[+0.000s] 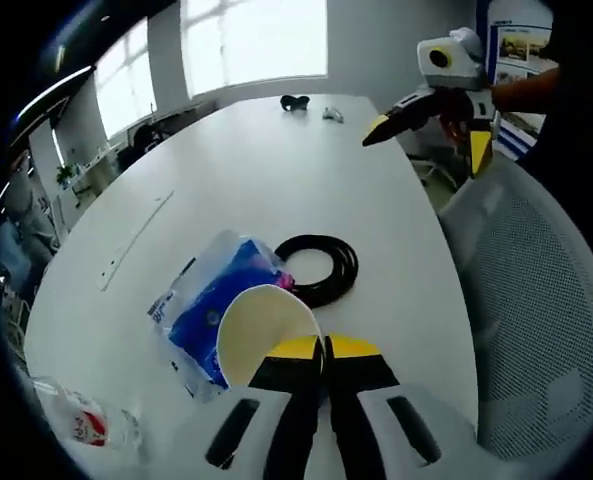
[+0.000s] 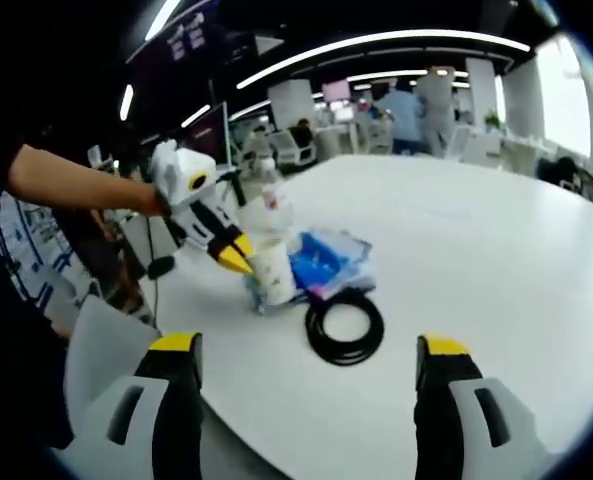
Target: Arrange the tabletop items into an orderly group along one side of the table until the central work area is clear of visible clutter.
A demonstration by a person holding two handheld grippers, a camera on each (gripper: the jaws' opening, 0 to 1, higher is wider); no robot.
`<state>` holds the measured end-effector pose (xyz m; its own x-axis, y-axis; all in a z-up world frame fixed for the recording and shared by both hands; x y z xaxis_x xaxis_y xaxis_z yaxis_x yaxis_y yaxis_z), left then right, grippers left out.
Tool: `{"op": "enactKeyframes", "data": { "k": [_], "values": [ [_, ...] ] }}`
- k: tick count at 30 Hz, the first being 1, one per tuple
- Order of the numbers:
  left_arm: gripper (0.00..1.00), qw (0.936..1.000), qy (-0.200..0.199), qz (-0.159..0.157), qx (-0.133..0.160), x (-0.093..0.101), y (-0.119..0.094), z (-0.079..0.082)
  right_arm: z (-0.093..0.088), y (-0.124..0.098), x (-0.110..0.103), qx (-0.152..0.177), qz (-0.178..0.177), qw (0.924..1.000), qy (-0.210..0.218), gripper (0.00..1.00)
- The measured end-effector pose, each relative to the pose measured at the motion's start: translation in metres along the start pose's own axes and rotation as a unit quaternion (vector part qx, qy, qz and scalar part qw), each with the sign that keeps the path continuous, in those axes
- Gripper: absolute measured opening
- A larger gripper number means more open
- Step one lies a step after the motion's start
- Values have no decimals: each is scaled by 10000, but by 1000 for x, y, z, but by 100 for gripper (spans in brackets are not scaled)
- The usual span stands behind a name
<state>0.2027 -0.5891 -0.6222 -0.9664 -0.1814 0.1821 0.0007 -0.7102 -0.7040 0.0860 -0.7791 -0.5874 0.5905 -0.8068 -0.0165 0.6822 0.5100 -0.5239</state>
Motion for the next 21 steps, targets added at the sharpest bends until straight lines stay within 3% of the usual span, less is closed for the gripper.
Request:
{"op": "enactKeyframes", "data": {
  "k": [8,21],
  "values": [
    [0,9999,-69,-26,109,-5,-17,11,-1,2,-1,-7,28,10000,26,86],
    [0,9992,-170,328,152,-29,-36,12,1,4,0,16,43,10000,33,86]
  ]
}}
Point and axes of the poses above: the point that each gripper's makers call its tool centre point, and the gripper's own axes: y roughly forward along the fingers, x roughly to its right, z roughly out of its top, the point moved 5 cm from there along -y, roughly backward along the fingers, and after that the axes turned 13 degrees about -y, right-handed, at the moved point
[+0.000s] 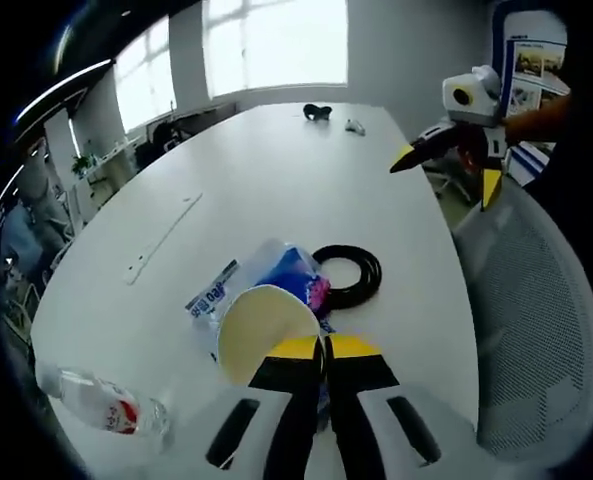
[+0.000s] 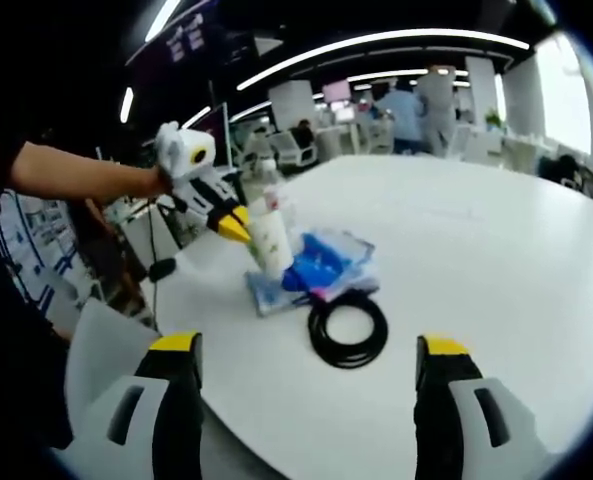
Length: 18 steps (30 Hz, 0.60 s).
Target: Arrange the tabletop items into an orderly group along one side of the table until the central work area is clear of visible clutter.
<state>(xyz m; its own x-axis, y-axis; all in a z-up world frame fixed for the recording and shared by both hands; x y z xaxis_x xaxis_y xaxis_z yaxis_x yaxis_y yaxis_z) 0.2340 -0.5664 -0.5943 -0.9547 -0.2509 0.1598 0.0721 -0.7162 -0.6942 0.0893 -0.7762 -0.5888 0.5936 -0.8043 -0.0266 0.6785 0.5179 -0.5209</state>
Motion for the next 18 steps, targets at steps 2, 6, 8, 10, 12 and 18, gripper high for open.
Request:
{"op": "enactKeyframes", "data": {
  "k": [2,6,8,10,12,18],
  "values": [
    [0,10000,4,24,-9,-3,-1,0,0,0,0,0,-2,10000,5,86],
    [0,10000,-14,94,-24,-9,-3,2,-1,0,1,-10,-26,10000,27,85],
    [0,9999,-18,146,-26,-13,-4,3,-2,-1,2,-2,-40,10000,42,85],
    [0,9998,-36,186,-31,-17,-6,4,-2,-1,3,-4,-41,10000,62,85],
    [0,9997,-55,236,-44,-21,-7,4,-2,-1,3,-7,-48,10000,57,85],
    [0,9991,-73,417,-66,-35,-9,4,-3,-1,3,11,-69,9999,80,84]
  ]
}}
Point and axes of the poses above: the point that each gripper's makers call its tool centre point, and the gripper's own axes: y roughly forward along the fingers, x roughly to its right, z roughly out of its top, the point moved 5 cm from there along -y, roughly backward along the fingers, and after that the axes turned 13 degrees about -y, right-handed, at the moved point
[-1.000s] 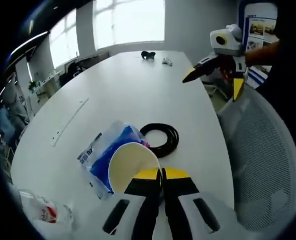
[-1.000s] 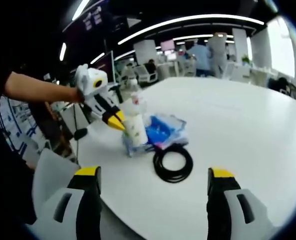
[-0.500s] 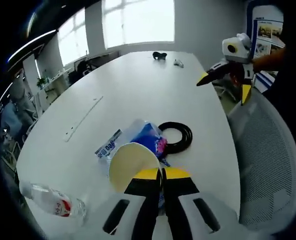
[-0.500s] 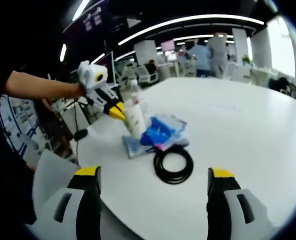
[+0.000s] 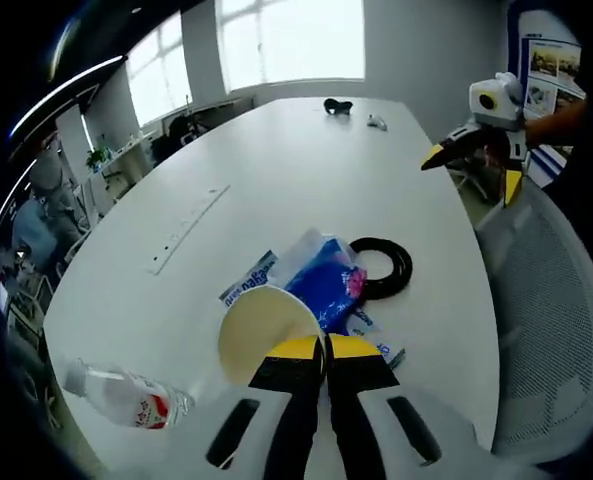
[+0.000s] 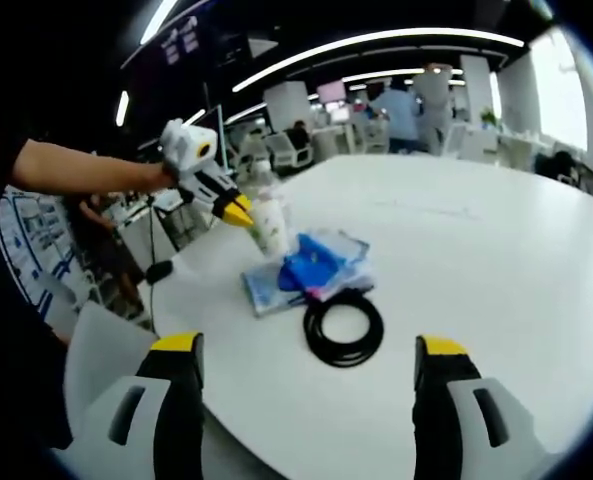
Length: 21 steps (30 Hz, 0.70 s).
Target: Arrange the tabletop items into an orderly group along one side of the table until the central work area is clear of visible clutter.
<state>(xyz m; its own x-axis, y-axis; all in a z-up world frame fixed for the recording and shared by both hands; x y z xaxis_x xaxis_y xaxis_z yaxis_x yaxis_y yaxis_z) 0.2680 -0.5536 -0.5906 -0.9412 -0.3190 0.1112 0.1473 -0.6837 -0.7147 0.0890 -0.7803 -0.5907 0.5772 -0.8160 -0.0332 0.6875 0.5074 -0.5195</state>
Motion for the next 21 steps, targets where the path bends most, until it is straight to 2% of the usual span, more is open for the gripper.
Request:
{"op": "enactKeyframes", "data": {
  "k": [21],
  "values": [
    [1,9992,83,383,-109,-36,5,1,-8,0,2,-65,-47,9998,181,84]
  ]
}}
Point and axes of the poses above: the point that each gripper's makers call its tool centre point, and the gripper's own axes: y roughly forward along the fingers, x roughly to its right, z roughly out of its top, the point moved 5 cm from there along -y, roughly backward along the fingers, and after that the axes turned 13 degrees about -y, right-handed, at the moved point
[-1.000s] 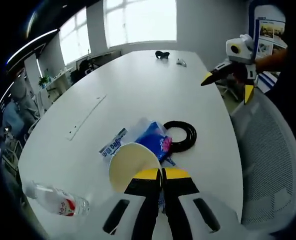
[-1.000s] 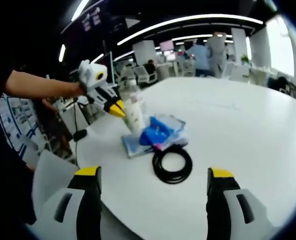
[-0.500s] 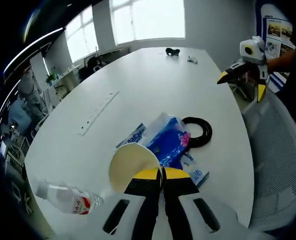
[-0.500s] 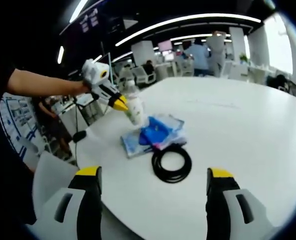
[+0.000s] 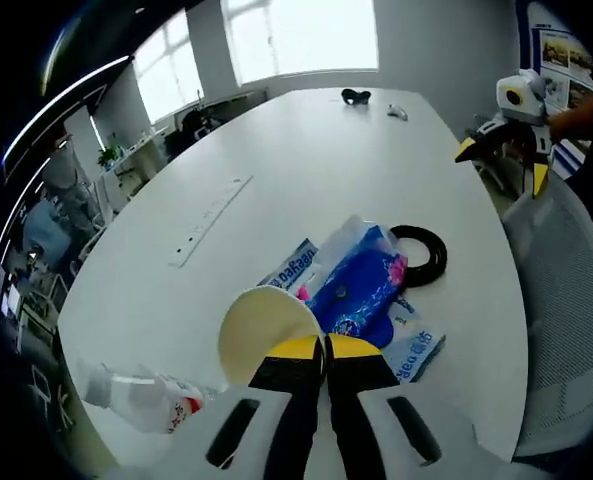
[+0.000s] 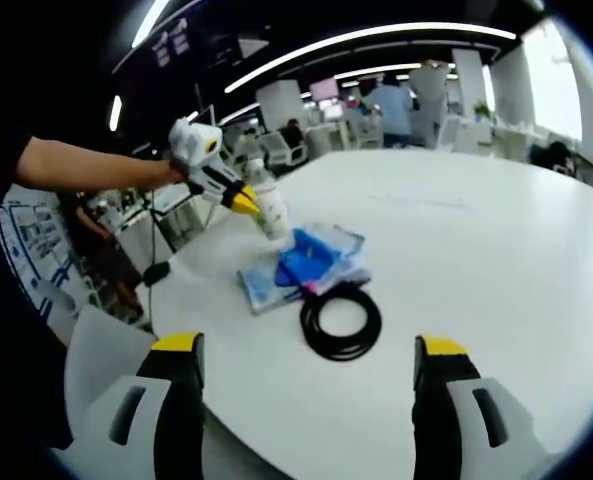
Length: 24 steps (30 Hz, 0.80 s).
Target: Arrange the tabletop items into an orderly group along one side of the table until the central work area is clear of visible clutter.
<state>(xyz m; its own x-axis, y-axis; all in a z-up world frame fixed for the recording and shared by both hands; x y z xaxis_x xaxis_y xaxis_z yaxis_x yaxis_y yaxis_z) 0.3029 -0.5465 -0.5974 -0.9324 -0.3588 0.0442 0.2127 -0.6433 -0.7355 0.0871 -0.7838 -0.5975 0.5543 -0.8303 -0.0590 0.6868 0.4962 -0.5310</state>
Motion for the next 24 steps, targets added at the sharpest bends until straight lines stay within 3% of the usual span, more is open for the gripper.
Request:
{"op": "enactKeyframes", "data": {
  "k": [24],
  "values": [
    [1,9991,110,298,-293,-25,20,-5,-7,0,2,-109,-86,9998,107,83]
  ]
}}
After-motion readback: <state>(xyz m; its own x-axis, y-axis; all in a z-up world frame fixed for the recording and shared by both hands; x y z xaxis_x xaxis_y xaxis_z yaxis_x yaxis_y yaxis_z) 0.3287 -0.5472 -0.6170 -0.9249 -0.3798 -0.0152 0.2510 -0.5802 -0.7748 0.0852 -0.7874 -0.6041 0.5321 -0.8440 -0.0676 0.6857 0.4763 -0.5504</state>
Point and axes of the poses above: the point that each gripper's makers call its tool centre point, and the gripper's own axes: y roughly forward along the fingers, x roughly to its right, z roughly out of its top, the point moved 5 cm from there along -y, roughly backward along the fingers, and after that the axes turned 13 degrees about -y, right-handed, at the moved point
